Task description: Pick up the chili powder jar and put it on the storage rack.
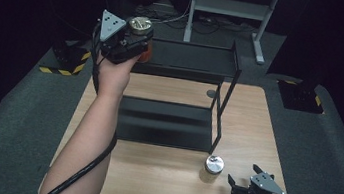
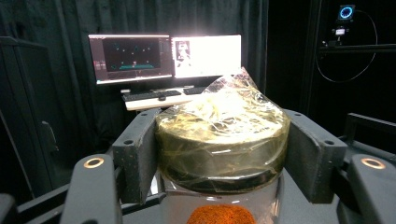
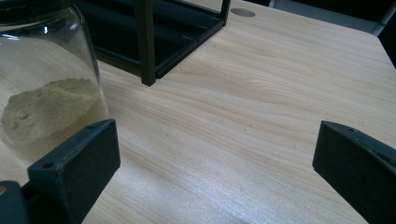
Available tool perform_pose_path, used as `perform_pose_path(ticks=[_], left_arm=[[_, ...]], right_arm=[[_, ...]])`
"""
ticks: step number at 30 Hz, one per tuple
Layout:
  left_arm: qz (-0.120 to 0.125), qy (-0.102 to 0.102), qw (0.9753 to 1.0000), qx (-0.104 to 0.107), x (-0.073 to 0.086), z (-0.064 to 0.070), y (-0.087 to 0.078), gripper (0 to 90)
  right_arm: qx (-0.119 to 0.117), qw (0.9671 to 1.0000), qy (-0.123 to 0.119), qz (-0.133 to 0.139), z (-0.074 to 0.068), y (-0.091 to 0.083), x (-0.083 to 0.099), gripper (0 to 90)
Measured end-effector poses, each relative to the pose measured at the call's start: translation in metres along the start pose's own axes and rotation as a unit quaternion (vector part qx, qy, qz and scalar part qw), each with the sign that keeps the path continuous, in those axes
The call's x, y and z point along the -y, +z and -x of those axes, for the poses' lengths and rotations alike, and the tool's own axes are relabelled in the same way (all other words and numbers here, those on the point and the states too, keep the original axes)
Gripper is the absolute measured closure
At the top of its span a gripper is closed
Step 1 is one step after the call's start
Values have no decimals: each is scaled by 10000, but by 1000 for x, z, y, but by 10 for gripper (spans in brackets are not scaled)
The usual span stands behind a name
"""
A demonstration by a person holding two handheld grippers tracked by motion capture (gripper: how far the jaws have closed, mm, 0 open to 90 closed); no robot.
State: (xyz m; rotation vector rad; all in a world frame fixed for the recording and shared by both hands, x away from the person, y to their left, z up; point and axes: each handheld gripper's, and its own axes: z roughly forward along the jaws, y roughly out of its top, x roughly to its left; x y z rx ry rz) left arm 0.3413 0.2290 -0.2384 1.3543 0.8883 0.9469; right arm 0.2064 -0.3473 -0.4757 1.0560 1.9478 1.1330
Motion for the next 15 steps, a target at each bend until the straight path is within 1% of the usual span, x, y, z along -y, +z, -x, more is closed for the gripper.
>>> perform_pose_path(ticks=[2,3,6,8,10,13,15], left_arm=[[-23,-42,10000,7,-1,0,0,323],[-54,-72,10000,5,-2,0,0,294],[-74,-161,9997,-172,-2,5,-1,169],[-82,-192,9997,-146,-2,3,-3,80],[-90,-205,9996,-198,-2,4,-4,3],[-112,-247,9994,-233,-2,4,-7,4],[-106,-216,9994,-254,-2,4,-10,4]], right_arm=[[4,10000,5,-1,0,0,0,0],[3,10000,5,-2,0,0,0,0],[2,10000,2,2,0,0,0,0],[2,10000,3,2,0,0,0,0],[-4,10000,2,0,0,0,0,0],[-4,10000,1,-2,0,0,0,0],[-3,10000,-2,-3,0,0,0,0]])
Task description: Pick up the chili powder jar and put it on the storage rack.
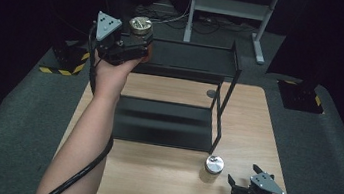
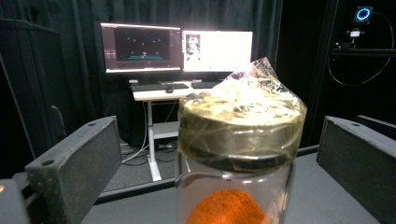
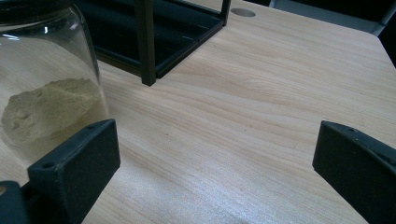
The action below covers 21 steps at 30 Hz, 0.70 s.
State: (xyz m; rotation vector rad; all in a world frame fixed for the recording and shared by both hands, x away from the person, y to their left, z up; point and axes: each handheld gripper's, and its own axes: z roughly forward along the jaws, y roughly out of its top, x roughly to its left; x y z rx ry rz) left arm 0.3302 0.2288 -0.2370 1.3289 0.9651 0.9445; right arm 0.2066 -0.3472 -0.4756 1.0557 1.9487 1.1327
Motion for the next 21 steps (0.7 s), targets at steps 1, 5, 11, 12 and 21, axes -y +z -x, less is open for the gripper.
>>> perform_pose_path(ticks=[1,5,11,12,21], left_arm=[[4,3,10000,2,0,0,-1,4],[3,60,10000,18,-1,1,-8,4],[18,144,9999,52,-1,4,-18,4],[8,142,9999,53,-2,5,-20,4],[37,219,9997,97,-1,15,-40,3]], right_arm=[[-1,10000,-4,1,0,0,0,0],[10,10000,-8,3,-1,0,0,0],[4,10000,-5,-10,-1,0,0,0],[4,10000,-10,-8,-1,0,0,0],[-8,10000,-22,-4,0,0,0,0]])
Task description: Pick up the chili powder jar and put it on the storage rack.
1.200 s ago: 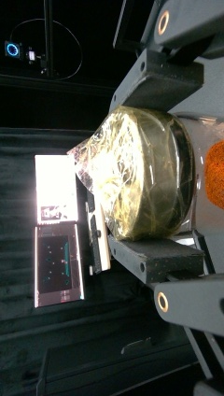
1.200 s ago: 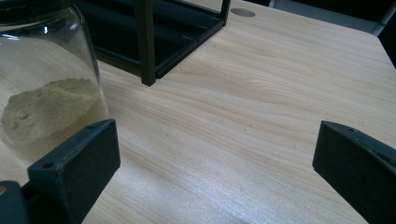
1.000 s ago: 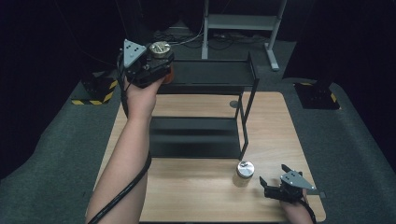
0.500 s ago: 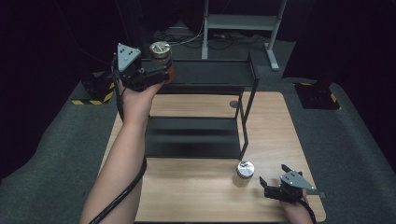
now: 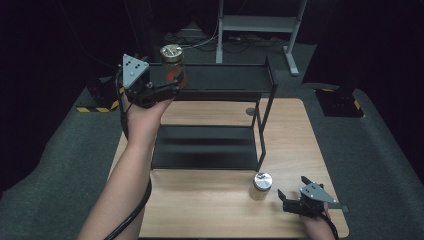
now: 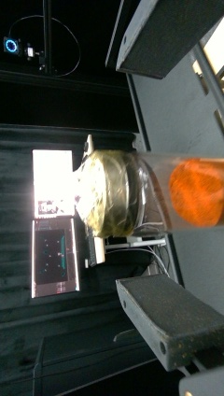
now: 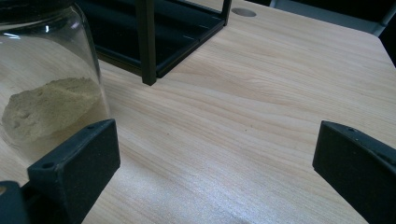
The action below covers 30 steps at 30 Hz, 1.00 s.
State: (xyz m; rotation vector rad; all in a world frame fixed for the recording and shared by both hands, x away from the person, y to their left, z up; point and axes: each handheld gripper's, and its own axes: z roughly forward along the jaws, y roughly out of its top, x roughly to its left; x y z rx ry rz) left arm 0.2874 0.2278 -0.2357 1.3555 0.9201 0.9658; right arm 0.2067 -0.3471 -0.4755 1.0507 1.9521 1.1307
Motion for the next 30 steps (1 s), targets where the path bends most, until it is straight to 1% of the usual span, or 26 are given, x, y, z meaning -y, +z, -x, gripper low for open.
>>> perform_pose_path(ticks=[7,11,14,16,20,23,24,27,30], left_arm=[[23,65,10000,63,5,6,-17,4],[12,75,10000,53,9,9,-27,3],[-11,128,9999,40,12,11,-35,4],[-5,97,9999,53,16,13,-40,3],[-76,82,9999,39,24,16,-51,4],[-69,56,9999,59,31,17,-59,3],[-55,20,10000,78,34,16,-61,3],[-80,53,9999,97,40,17,-68,3],[-79,-25,9999,140,45,15,-74,3]], right_arm=[[6,10000,-27,-8,-1,0,0,0],[16,10000,-31,-6,-1,0,0,0],[20,10000,-38,-10,-1,0,0,0],[24,10000,-44,-11,-2,0,0,0],[25,10000,-52,-13,-2,0,0,0],[27,10000,-59,-14,-2,0,-1,0],[29,10000,-59,-15,-2,0,-1,0],[30,10000,-68,-17,-2,0,-1,0],[34,10000,-69,-19,-3,0,-1,0]])
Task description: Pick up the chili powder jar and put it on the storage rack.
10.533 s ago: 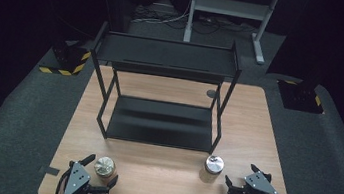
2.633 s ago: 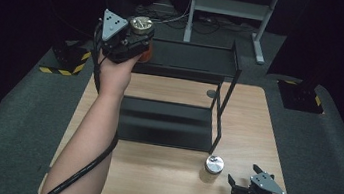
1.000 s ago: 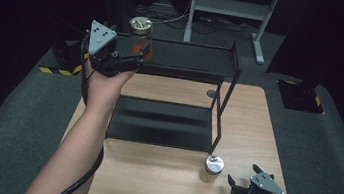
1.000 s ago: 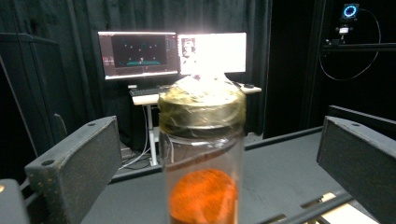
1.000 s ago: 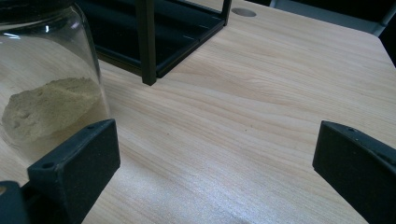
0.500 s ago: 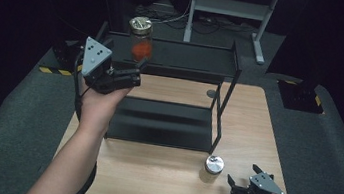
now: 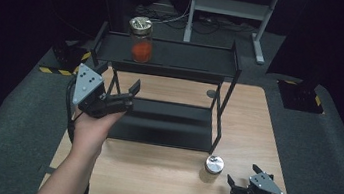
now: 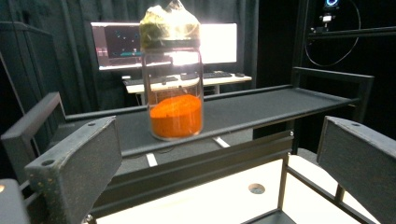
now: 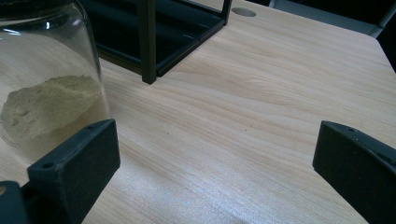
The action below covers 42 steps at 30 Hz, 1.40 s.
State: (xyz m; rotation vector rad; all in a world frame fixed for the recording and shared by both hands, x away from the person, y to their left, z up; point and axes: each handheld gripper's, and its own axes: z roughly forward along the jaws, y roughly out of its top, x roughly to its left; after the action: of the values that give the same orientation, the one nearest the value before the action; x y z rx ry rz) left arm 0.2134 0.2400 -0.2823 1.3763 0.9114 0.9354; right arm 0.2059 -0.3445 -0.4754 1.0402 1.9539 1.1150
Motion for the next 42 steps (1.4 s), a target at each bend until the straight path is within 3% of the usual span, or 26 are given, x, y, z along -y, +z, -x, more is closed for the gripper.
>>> perform_pose_path(ticks=[12,23,25,35,42], left_arm=[[-200,-4,9998,36,31,3,-18,3],[-504,-13,9987,69,73,1,-25,4],[-554,-104,9983,112,81,-1,-26,4],[-986,-275,9946,199,123,-1,-31,4],[-1305,-256,9908,254,144,2,-31,4]], right_arm=[[3,10000,-19,-4,0,0,0,0],[12,10000,-26,-7,-1,0,0,0],[12,10000,-32,-8,-1,0,0,0],[25,10000,-51,-13,-2,0,-1,0],[32,10000,-52,-9,-2,0,0,0]])
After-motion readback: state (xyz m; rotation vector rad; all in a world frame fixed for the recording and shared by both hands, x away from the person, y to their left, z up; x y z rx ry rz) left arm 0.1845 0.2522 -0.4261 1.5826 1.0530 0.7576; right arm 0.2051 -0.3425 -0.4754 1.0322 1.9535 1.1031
